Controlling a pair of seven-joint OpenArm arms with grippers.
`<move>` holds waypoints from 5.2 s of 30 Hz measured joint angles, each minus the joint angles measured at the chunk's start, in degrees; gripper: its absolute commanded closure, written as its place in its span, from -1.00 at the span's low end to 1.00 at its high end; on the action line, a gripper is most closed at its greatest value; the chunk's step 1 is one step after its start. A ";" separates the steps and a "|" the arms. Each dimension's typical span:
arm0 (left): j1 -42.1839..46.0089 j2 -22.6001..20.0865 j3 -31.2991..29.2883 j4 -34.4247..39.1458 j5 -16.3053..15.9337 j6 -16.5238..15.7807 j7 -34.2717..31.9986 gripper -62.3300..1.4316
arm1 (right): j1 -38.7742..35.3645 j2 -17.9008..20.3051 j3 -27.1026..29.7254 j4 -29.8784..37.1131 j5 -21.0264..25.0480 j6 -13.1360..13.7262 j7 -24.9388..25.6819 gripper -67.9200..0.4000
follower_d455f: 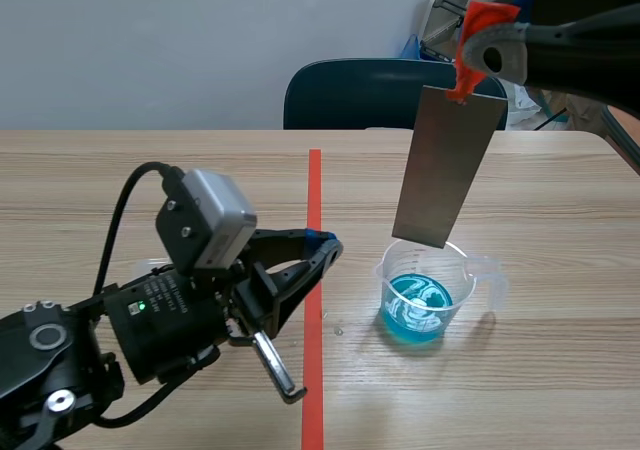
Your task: Do the redox reaction experiment
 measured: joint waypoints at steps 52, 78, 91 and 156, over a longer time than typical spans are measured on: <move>69.96 2.54 -54.21 23.52 -1.66 -0.50 -25.53 0.87 | 0.00 -0.02 0.00 0.00 -0.17 0.00 -0.17 0.97; 69.96 5.70 -54.21 23.41 -1.81 -0.02 -22.43 -1.00 | 0.00 -0.02 0.00 0.00 -0.15 0.00 -0.15 0.97; 69.96 5.70 -54.21 23.41 -1.81 0.00 -21.09 -1.00 | 0.00 -0.02 0.00 0.00 -0.15 0.00 -0.17 0.97; 68.11 5.70 -54.21 23.37 -1.70 -0.02 -13.42 -1.00 | 0.00 -0.02 0.00 0.00 -0.15 0.00 -0.17 0.97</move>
